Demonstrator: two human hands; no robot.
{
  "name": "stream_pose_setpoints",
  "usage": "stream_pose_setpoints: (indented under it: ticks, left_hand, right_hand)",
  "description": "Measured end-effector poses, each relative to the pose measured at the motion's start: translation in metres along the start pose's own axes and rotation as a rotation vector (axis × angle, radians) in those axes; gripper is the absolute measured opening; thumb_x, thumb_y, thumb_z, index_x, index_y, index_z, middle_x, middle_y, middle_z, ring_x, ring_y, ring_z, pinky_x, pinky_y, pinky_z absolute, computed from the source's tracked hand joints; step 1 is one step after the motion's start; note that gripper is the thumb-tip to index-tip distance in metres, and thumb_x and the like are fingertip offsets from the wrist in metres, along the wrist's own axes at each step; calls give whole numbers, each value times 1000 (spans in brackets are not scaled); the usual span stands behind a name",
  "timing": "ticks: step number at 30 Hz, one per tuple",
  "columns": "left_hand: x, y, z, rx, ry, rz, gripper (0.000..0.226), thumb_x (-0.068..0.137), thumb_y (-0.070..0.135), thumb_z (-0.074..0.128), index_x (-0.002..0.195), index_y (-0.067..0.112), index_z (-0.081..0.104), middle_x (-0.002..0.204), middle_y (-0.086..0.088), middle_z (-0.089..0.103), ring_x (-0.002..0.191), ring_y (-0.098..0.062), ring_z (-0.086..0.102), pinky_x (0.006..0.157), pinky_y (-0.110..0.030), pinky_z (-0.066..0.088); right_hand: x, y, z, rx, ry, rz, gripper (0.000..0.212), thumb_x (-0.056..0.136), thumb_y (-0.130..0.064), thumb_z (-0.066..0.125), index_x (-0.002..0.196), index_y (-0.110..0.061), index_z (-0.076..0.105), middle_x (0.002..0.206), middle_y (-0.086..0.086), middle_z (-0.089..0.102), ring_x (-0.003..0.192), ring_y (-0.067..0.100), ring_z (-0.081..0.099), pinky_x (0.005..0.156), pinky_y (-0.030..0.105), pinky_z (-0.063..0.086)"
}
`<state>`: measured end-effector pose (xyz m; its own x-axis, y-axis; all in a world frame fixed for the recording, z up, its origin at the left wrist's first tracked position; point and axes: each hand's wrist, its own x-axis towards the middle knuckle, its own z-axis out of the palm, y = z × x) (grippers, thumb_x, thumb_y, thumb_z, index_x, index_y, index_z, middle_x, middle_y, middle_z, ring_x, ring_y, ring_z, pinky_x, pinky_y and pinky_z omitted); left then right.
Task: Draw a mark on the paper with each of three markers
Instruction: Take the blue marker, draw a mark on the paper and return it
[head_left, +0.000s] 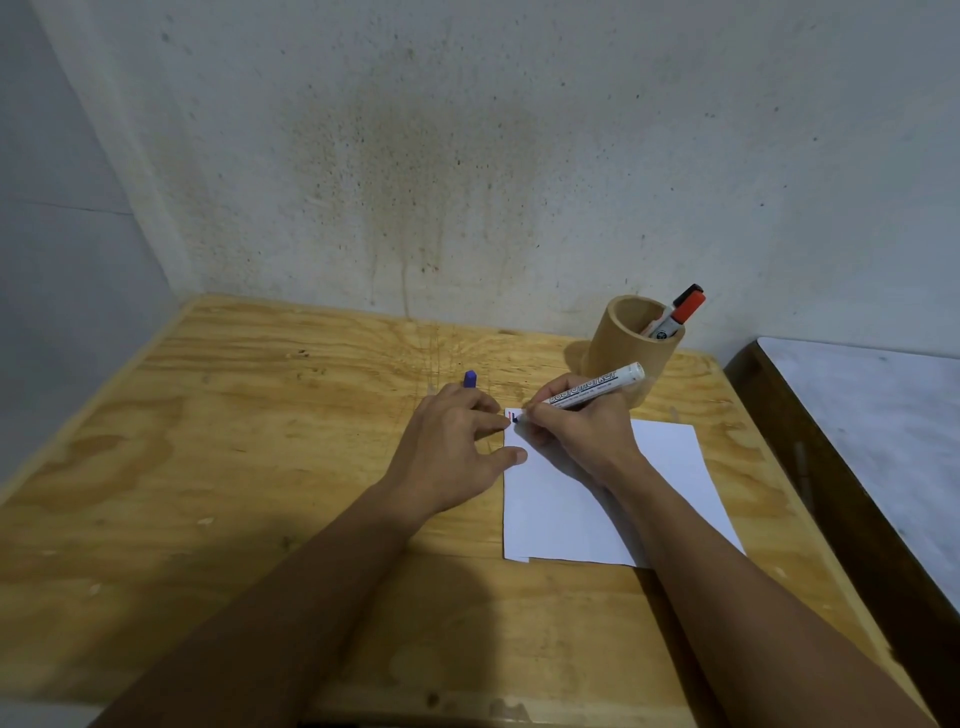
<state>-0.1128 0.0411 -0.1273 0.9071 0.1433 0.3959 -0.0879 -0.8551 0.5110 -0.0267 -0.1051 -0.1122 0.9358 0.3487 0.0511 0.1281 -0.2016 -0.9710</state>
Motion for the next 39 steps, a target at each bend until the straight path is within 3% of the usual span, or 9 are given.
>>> stream_pose_setpoints:
  ticks: [4,8,11,14,18,22,26,35,39]
  left_hand:
    - [0,-1,1,10,2,2,43,73,46,73,107,19,71,111,2,68,106,-15,53,91,-37,41]
    - [1,0,0,-27,-12,-23,42,70,42,77,102,16,71,108,2,68,102,-15,55,89,-37,44]
    - [8,1,-5,-207,123,-145,36,73,27,77,104,15,62,107,1,56,92,-13,56,80,-30,50]
    - [23,-3,-10,-190,149,-269,46,82,14,68,125,15,53,118,1,45,96,-15,53,82,-27,46]
    - [39,-9,-13,-122,56,-291,27,82,-1,63,107,8,67,105,-7,60,92,-20,57,76,-21,41]
    - [45,-1,-21,-600,116,-518,14,81,-2,64,82,11,69,79,-7,65,71,-21,64,70,-31,57]
    - [48,20,-34,-1124,56,-674,12,84,-5,61,89,4,68,81,-14,68,64,-18,66,69,-31,59]
    - [52,49,-34,-1364,-15,-658,12,85,-7,59,94,-4,65,81,-17,68,60,-17,68,60,-23,59]
    - [54,60,-40,-1382,-15,-639,8,83,-7,62,90,-5,64,79,-20,68,60,-19,69,57,-23,58]
  right_hand:
    - [0,1,0,8,-2,-17,4,73,2,71,74,-1,68,74,20,69,67,23,67,62,38,58]
    - [-1,-4,-4,93,57,-25,4,79,4,69,80,1,66,70,9,66,62,7,64,57,21,53]
    - [1,-8,-6,336,48,4,16,81,11,68,79,-2,59,72,19,60,62,22,64,55,30,55]
    - [-1,-14,-4,565,-11,30,19,82,17,64,81,0,56,79,25,56,61,31,62,50,32,54]
    - [-1,-26,-15,461,64,18,10,84,9,66,90,2,63,83,21,69,76,30,70,69,33,62]
    - [-1,-40,-27,514,68,32,8,85,6,63,88,-1,66,81,19,74,72,29,72,68,38,62]
    - [-7,-51,-32,411,66,-44,4,84,1,67,84,-2,66,82,20,74,68,29,72,63,35,59]
    - [-17,-64,-41,292,94,-154,6,81,3,70,82,7,68,61,7,68,48,14,63,57,31,48]
    - [-21,-73,-52,263,96,-191,9,81,-1,74,84,6,71,61,4,71,54,14,68,57,28,50]
